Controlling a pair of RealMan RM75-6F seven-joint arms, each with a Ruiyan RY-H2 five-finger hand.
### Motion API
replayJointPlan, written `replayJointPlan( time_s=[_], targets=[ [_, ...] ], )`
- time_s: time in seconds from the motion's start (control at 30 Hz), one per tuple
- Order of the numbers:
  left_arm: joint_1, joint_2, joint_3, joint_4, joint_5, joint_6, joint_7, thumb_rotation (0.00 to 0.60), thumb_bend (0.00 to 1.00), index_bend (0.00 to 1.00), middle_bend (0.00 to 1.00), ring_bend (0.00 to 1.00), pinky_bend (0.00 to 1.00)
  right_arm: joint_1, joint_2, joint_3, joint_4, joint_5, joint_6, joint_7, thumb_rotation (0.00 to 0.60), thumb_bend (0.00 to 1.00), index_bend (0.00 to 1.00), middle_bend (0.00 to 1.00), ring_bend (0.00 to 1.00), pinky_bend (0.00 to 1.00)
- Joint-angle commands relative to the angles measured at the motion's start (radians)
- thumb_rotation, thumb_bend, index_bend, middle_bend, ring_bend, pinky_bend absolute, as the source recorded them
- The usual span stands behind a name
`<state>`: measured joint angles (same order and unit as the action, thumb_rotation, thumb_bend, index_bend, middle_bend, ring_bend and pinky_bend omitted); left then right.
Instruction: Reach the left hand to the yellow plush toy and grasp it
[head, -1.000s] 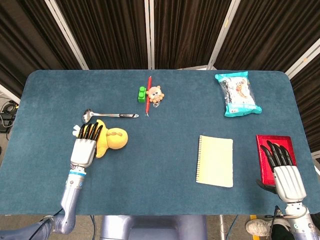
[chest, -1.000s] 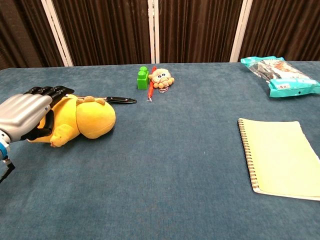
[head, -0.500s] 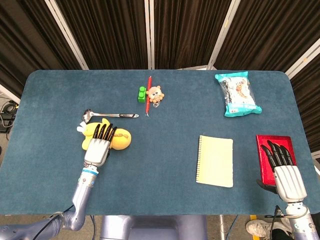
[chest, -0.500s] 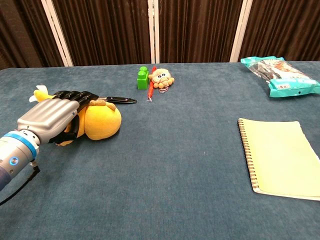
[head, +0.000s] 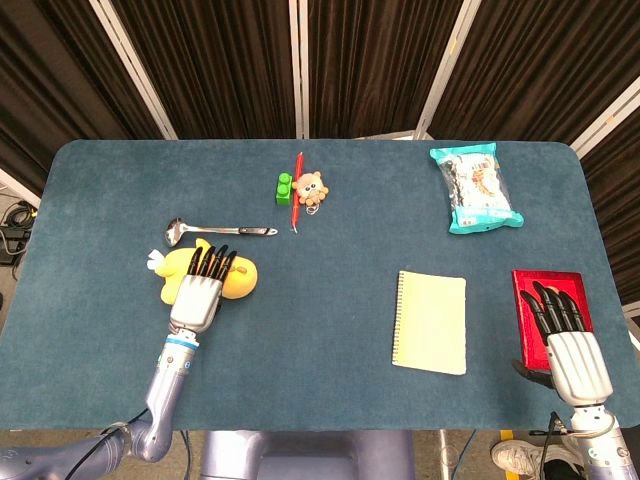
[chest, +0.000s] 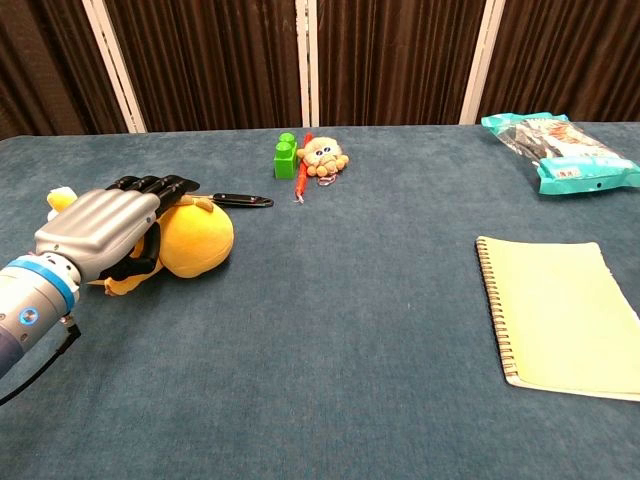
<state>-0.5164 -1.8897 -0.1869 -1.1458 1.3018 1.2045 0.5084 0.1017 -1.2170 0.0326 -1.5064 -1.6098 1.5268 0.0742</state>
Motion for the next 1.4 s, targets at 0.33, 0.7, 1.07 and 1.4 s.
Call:
replayJointPlan(
  time_s=[0.33,0.7,1.07,1.4],
  targets=[
    [0.024,0.004,0.018,0.122,-0.005,0.004,-0.094,0.6,1.0,0.0,0.0,0.0,0.0,0.003,-0.006,-0.001,0.001,0.001,-0.007,-0.012,0.6,0.07,0.0,0.0,0.0,0.0],
    [0.055,0.053,0.032,0.154,0.043,0.071,-0.206,0.6,1.0,0.0,0.0,0.0,0.0,0.002,-0.01,-0.004,-0.001,-0.002,-0.008,-0.026,0.6,0.07,0.0,0.0,0.0,0.0],
    [0.02,0.031,0.019,0.148,0.009,0.0,-0.142,0.6,1.0,0.0,0.0,0.0,0.0,0.003,-0.005,-0.003,-0.004,0.008,-0.016,-0.024,0.6,0.07,0.0,0.0,0.0,0.0],
    [-0.001,0.007,0.04,0.118,0.044,0.01,-0.101,0.6,1.0,0.0,0.0,0.0,0.0,0.004,0.001,-0.004,-0.01,0.01,-0.022,-0.021,0.6,0.07,0.0,0.0,0.0,0.0]
  ],
)
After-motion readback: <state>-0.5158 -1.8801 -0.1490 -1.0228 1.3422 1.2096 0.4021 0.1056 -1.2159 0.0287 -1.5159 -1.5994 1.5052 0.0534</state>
